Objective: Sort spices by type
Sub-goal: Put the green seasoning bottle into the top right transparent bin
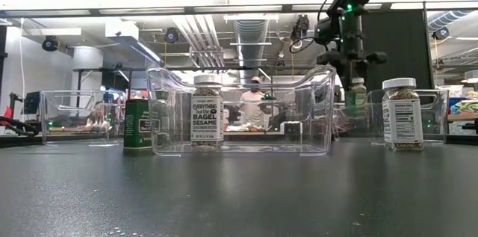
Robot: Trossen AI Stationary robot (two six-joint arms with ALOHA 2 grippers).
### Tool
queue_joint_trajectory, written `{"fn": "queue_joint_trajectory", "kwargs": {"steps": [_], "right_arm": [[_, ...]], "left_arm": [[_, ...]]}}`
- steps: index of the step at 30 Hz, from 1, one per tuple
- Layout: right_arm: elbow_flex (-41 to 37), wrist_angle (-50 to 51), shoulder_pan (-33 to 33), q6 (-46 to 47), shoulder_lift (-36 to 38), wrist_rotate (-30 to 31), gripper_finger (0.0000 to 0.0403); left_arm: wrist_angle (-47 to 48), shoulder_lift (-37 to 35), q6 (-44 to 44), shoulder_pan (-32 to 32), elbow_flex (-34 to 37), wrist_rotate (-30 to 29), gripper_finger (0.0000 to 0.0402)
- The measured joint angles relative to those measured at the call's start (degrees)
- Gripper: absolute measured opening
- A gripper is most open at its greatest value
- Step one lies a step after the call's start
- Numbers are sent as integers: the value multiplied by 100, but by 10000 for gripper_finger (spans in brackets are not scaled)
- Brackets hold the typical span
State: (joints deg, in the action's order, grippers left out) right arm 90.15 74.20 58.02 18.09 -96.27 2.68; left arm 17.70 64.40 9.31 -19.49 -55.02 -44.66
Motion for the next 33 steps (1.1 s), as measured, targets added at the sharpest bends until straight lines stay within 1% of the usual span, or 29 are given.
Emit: {"fn": "queue_joint_trajectory", "kwargs": {"steps": [7,18,24,33], "right_arm": [[-522,-491,105,-164,15,-280,195],[-1125,-1018,127,-200,7,-332,195],[-1294,-1228,129,-203,15,-324,195],[-1365,-1345,127,-222,4,-316,239]], "left_arm": [[8,0,-18,0,0,0,219],[11,0,-103,0,0,2,219],[11,0,-129,0,0,2,219],[21,0,-189,0,0,13,219]]}}
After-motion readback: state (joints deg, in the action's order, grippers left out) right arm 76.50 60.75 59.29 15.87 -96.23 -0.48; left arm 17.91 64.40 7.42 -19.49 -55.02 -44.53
